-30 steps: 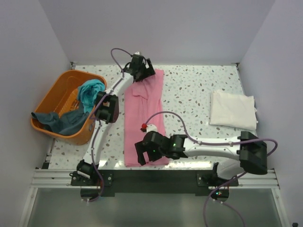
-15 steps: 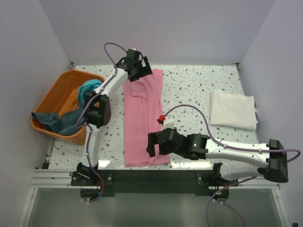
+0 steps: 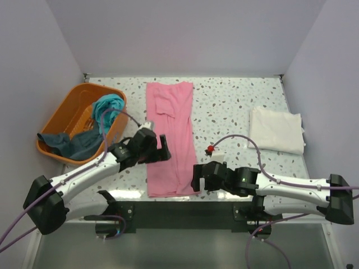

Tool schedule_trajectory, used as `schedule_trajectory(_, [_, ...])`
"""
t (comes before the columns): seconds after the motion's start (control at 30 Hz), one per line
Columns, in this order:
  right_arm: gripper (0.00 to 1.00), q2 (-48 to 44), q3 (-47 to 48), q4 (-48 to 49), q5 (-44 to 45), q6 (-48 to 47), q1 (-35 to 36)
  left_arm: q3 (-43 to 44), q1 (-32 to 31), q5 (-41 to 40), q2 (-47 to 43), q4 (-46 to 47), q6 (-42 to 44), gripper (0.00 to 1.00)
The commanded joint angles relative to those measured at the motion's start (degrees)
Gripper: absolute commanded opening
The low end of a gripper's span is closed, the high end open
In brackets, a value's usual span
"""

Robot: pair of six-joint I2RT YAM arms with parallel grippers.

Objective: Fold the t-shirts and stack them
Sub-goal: Fold the tshirt

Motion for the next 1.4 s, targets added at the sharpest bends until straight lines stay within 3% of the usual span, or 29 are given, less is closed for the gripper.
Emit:
schedule_trajectory(0.0, [0.98, -0.6, -1.0, 0.3, 0.0, 2.6, -0.2, -8.7, -2.4, -1.9, -7.0, -9.9, -8.7, 1.0])
schedule_trajectory(0.13, [0.98, 1.8, -2.0, 2.2, -1.4, 4.2, -0.2, -15.5, -3.1, 1.4, -15.6, -16.6, -13.0, 1.0])
schedule_trajectory(0.3, [0.97, 5.4, -2.4, 4.1, -1.0, 6.2, -0.2, -20.9, -3.3, 5.0, -19.9, -15.8, -14.1, 0.95])
schedule_trajectory(0.47, [0.94, 7.2, -2.0, 4.3, -0.6, 8.5, -0.2, -26.8, -3.4, 10.8, -19.0, -9.3, -15.3, 0.67])
schedule_trajectory(0.63, [0.91, 8.6, -3.0, 5.7, -1.0, 10.3, -0.2, -26.7, -3.4, 9.0, -18.5, -12.5, -15.4, 0.45])
schedule_trajectory(1.07, [0.73, 12.4, -3.4, 7.6, -2.8, 12.6, -0.2, -29.1, -3.6, 15.3, -20.4, -11.4, -13.9, 0.33])
schedule_trajectory(1.2, [0.62, 14.2, -3.6, 9.4, -5.0, 12.8, -0.2, -30.0, -4.0, 16.7, -21.0, -10.0, -14.2, 0.31])
schedule_trajectory(1.3, [0.59, 15.6, -4.4, 11.3, -6.2, 13.3, -0.2, -31.5, -4.0, 16.1, -20.6, -8.2, -14.6, 0.24])
schedule_trajectory(1.37, [0.49, 16.4, -5.3, 12.5, -6.2, 13.8, -0.2, -31.8, -3.9, 15.7, -19.8, -6.6, -14.7, 0.15])
